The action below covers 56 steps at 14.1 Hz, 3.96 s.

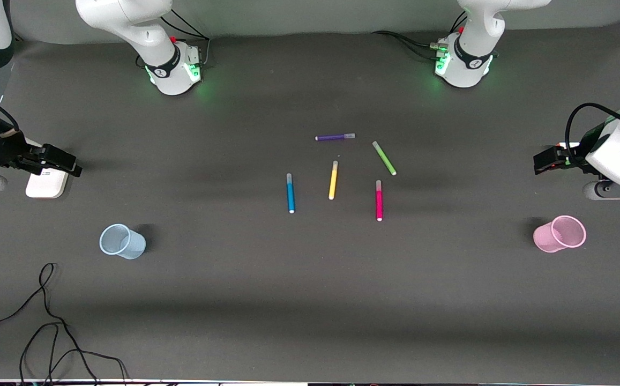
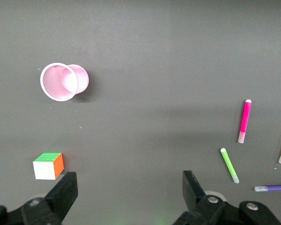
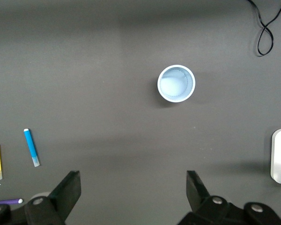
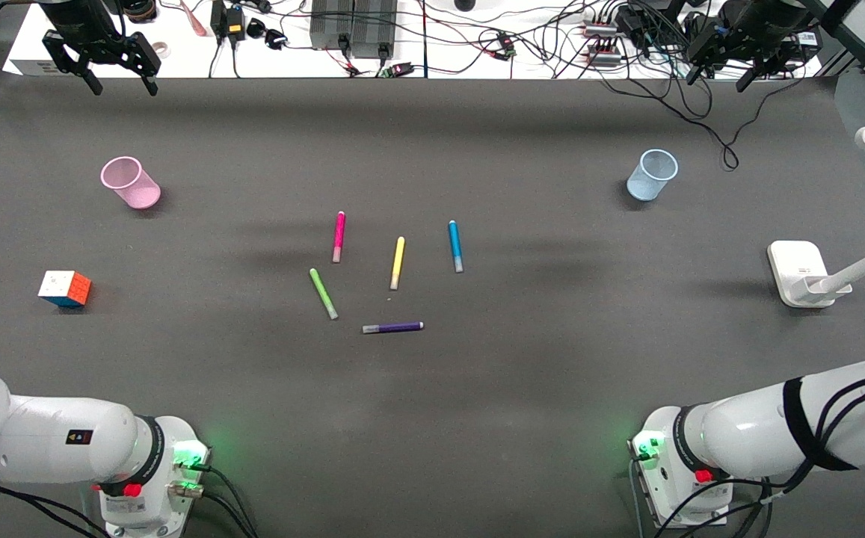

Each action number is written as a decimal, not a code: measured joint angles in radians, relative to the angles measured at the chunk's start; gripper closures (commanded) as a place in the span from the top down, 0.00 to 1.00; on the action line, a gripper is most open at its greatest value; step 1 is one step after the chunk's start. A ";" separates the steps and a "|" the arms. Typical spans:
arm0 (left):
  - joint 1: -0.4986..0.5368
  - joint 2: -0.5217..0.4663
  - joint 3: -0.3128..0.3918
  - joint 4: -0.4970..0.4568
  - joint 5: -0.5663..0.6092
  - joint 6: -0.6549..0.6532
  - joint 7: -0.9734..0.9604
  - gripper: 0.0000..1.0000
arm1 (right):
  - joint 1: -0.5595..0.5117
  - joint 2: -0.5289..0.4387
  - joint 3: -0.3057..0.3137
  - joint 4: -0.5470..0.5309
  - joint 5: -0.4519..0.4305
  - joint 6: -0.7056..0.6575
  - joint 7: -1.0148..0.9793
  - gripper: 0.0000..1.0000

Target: Place pink and blue markers in matching cups

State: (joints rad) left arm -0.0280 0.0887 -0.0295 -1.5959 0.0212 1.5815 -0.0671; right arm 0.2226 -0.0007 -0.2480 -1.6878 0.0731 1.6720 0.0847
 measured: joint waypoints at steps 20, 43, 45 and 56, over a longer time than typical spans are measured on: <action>-0.085 0.002 -0.014 -0.004 -0.062 -0.011 -0.006 0.99 | 0.229 0.729 0.121 0.581 0.174 0.034 0.135 1.00; -0.436 0.536 -0.020 -0.041 -0.099 0.558 -0.347 0.91 | 0.317 1.090 0.305 0.656 0.197 0.003 0.282 0.00; -0.447 0.547 -0.019 -0.103 -0.090 0.643 -0.346 0.91 | 0.315 1.090 0.301 0.656 0.196 -0.012 0.283 0.00; -0.472 0.512 -0.019 -0.353 -0.081 0.939 -0.338 0.88 | 0.277 0.989 0.133 0.698 0.189 -0.065 0.309 0.00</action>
State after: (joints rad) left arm -0.5002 0.6005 -0.0485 -1.9488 -0.0600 2.5202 -0.4046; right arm 0.4995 0.9878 -0.1147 -0.9899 0.2621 1.6067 0.3936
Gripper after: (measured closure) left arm 0.106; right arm 0.815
